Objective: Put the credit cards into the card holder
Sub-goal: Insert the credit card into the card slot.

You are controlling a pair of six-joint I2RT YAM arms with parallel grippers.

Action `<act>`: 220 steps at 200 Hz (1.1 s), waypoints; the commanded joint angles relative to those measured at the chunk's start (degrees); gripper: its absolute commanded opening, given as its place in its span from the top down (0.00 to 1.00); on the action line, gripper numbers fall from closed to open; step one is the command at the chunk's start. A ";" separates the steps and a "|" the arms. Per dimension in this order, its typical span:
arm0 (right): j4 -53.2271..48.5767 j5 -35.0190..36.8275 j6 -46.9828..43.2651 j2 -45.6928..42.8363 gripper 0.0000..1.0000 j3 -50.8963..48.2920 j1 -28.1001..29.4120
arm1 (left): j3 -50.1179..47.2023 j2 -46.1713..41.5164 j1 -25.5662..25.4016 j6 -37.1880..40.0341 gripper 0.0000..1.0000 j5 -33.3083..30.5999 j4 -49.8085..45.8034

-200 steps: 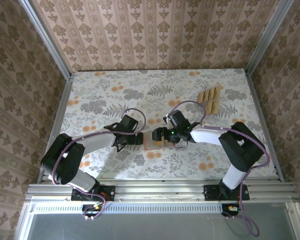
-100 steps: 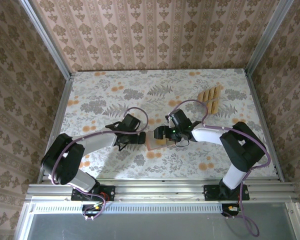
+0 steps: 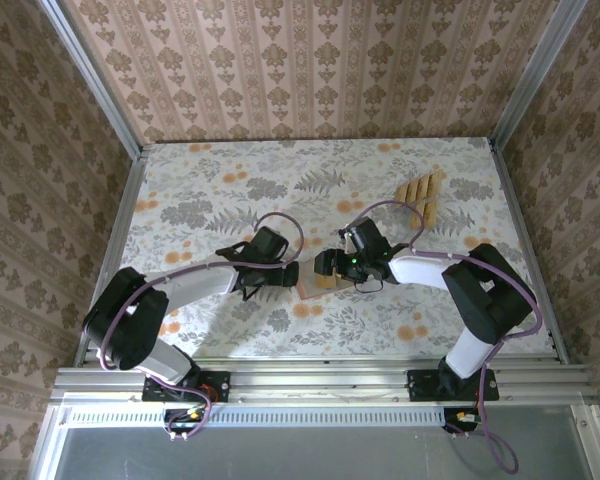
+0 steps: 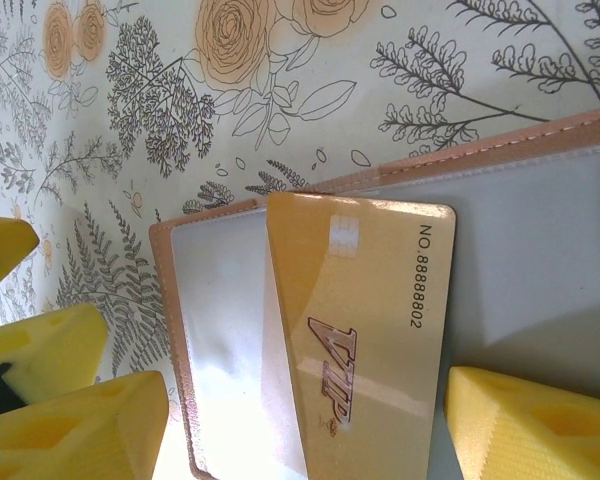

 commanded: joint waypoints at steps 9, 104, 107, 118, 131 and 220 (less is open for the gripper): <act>2.10 -1.01 2.11 -0.49 0.26 -1.74 -0.76 | 2.35 -0.06 -0.74 -0.94 0.00 -1.13 -1.93; 8.32 -4.17 5.36 0.28 0.43 -5.15 -2.63 | 5.15 4.29 -3.03 -1.19 0.00 -1.44 -0.97; 8.58 -4.23 5.47 0.28 0.43 -5.32 -2.64 | 5.23 4.52 -3.11 -1.21 0.00 -1.44 -0.93; 9.46 -4.65 5.93 0.29 0.46 -5.83 -2.99 | 5.60 5.05 -3.31 -1.13 0.00 -1.42 -1.06; 10.84 -5.29 6.55 0.36 0.48 -6.51 -3.42 | 5.83 5.41 -3.42 -1.12 0.00 -1.44 -1.06; 18.86 -9.35 10.21 2.39 0.65 -9.37 -5.04 | 4.75 6.12 -3.87 -1.41 0.00 -1.96 -1.23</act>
